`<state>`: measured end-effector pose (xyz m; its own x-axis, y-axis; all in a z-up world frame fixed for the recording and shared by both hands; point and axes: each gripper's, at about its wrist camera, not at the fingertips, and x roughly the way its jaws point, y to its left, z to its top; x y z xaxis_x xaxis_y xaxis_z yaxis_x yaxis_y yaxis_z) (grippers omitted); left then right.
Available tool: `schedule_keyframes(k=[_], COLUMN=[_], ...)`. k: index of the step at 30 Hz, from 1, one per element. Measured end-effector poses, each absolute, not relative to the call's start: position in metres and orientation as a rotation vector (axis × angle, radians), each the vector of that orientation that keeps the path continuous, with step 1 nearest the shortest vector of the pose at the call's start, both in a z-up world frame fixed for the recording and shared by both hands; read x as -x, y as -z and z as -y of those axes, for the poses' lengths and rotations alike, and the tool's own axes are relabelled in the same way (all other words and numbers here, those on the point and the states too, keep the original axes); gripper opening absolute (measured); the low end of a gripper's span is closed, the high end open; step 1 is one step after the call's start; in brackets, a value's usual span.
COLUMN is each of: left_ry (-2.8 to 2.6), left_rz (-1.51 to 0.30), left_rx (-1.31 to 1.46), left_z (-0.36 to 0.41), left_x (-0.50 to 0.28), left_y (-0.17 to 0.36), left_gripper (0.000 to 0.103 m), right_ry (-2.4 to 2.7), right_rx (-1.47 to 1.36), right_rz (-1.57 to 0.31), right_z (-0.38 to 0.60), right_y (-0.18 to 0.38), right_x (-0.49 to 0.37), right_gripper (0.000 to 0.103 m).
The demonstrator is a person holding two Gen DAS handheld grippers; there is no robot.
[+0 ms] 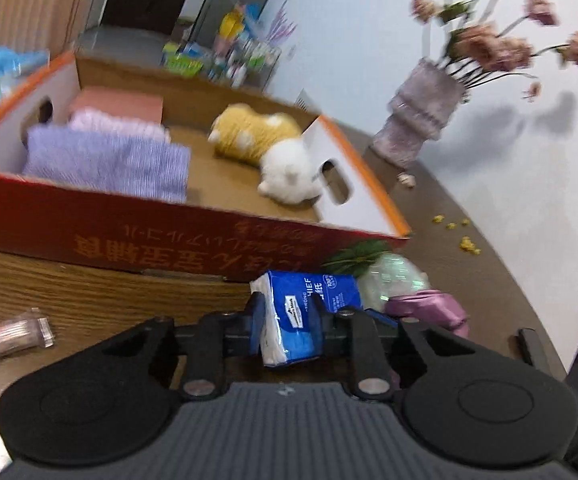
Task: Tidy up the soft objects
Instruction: 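Close both grippers on the blue tissue pack, then carry the blue tissue pack into the box beside the plush sheep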
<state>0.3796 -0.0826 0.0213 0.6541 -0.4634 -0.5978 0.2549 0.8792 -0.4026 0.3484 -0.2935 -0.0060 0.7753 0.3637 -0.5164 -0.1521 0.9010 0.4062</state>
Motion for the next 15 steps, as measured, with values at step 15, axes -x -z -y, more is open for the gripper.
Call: schedule_keyframes(k=[15], left_ry=[0.51], left_rz=[-0.846], left_rx=[0.329], left_z=[0.029], left_x=[-0.222], left_y=[-0.001], left_gripper=[0.028], right_ry=[-0.476], right_rx=[-0.324], right_rz=[-0.688], right_z=[0.283], right_y=[-0.001], right_x=[-0.175], right_gripper=[0.032])
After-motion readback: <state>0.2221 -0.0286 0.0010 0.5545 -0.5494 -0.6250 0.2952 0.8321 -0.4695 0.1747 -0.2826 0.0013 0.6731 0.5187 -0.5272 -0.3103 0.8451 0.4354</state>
